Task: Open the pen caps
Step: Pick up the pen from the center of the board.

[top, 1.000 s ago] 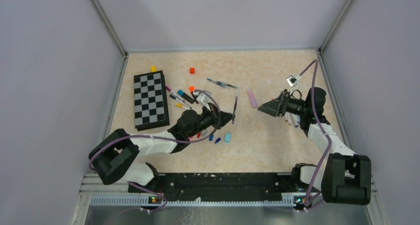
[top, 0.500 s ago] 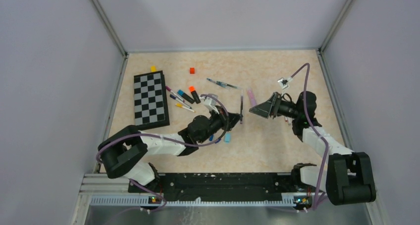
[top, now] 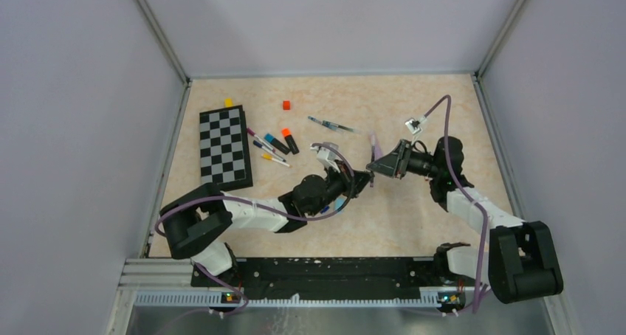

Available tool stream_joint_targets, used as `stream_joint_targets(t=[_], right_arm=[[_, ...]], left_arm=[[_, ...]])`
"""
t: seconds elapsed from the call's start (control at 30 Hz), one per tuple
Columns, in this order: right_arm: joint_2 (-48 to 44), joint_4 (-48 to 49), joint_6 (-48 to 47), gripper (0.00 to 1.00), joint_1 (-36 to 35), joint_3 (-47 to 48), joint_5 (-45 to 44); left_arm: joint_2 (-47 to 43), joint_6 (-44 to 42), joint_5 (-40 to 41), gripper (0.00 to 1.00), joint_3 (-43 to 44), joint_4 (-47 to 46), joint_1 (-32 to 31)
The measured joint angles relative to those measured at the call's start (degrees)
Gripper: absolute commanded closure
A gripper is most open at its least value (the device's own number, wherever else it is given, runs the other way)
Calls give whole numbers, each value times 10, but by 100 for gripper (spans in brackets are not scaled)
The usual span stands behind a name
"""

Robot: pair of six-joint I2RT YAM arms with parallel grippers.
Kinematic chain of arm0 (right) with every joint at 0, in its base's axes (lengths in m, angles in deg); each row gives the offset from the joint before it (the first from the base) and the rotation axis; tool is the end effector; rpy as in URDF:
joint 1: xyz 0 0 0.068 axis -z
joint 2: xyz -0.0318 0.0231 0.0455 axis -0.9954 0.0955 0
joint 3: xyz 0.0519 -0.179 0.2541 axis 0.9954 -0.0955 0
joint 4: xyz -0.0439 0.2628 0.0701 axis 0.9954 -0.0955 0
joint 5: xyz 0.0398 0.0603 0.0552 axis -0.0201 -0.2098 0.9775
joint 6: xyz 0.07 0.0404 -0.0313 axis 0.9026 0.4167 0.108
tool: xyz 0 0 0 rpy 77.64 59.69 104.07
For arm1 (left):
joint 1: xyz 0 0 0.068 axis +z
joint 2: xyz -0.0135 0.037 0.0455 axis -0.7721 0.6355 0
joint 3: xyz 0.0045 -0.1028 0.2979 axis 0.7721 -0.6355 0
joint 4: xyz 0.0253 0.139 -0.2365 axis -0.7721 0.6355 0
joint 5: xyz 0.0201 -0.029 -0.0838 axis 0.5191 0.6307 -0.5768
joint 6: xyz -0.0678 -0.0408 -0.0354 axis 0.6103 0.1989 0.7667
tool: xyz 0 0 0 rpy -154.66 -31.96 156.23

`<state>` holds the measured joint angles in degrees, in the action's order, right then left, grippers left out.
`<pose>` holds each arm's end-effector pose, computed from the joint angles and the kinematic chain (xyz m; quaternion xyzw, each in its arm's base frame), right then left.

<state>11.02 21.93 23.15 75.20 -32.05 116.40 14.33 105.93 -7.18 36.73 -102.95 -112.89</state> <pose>0.2348 0.1039 0.2535 -0.1083 0.7283 0.5764 0.3544 0.1881 -0.3219 0.2497 0.0239 0.7060 -0.5211 0.4790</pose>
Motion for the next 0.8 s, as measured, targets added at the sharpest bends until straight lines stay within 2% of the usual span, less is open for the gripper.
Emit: stream_joint_targets(t=[0.03, 0.07, 0.13, 0.37, 0.6, 0.8], right_arm=[[2, 0, 0, 96, -2, 0, -1], [3, -1, -2, 100, -3, 0, -2], [5, -1, -3, 100, -5, 0, -4], [5, -2, -14, 100, -7, 0, -3], [4, -22, -65, 100, -7, 5, 21], [15, -137, -217, 100, -8, 65, 116]], left_arm=[[1, -1, 1, 100, 1, 0, -2], [3, -2, 2, 100, 4, 0, -4], [5, -5, 6, 98, 7, 2, -6], [5, -44, 2, 45, 5, -13, -9], [-62, -143, -33, 3, -60, -61, -9], [-150, -221, -61, 1, -97, -69, -7]])
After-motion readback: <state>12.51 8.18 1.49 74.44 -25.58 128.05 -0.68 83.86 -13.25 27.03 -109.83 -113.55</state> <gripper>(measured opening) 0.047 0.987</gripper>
